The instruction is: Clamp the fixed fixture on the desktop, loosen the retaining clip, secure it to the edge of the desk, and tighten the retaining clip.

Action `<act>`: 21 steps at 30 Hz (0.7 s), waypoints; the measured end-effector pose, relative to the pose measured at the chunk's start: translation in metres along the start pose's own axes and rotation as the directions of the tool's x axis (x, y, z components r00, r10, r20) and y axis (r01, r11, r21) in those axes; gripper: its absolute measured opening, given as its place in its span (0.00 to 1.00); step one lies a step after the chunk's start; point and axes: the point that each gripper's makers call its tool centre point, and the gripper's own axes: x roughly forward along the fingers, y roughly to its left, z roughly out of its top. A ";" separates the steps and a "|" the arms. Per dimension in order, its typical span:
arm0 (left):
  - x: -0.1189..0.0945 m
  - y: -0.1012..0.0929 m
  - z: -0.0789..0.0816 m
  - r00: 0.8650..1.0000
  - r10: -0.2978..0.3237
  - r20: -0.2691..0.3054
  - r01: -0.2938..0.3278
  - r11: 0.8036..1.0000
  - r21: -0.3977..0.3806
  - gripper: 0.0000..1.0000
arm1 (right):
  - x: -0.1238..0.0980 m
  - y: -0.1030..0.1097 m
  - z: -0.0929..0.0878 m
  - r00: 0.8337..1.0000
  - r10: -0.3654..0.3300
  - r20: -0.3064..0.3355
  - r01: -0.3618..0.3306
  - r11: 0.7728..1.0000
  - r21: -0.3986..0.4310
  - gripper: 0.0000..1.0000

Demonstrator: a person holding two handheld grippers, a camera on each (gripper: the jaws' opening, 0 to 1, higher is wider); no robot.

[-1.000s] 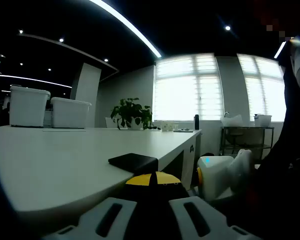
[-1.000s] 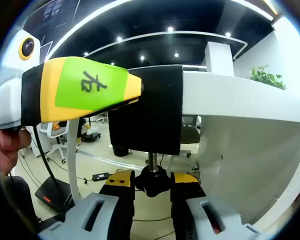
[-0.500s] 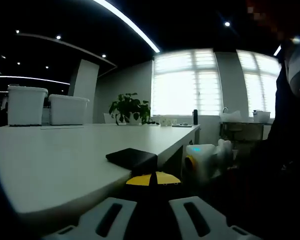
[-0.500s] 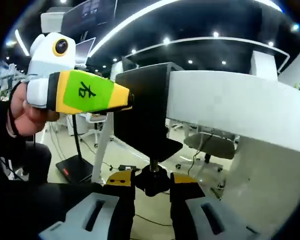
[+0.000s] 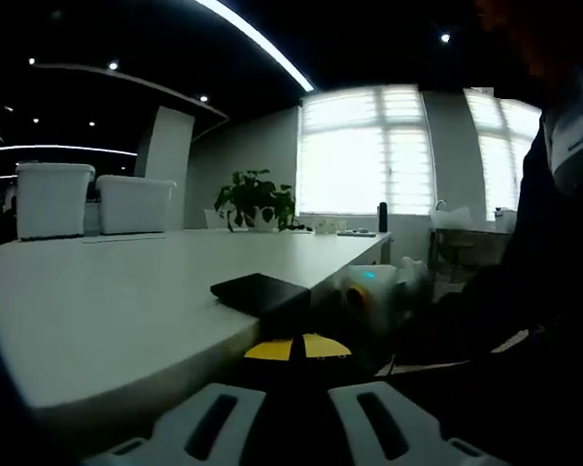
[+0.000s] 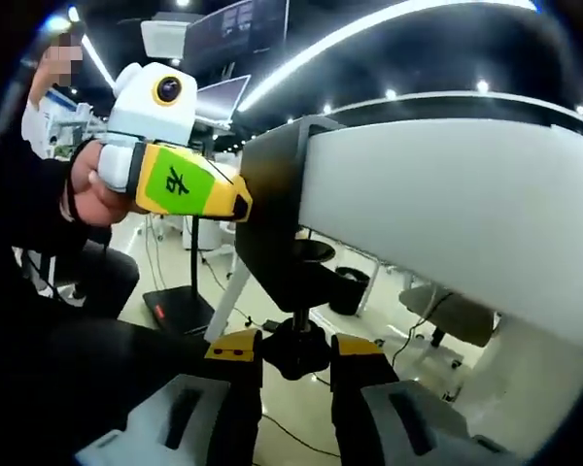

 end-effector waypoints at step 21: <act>-0.002 0.003 0.000 0.999 -0.033 0.040 0.033 0.999 -0.007 0.02 | -0.010 -0.001 0.005 0.861 -0.500 -0.094 0.506 0.825 0.252 0.56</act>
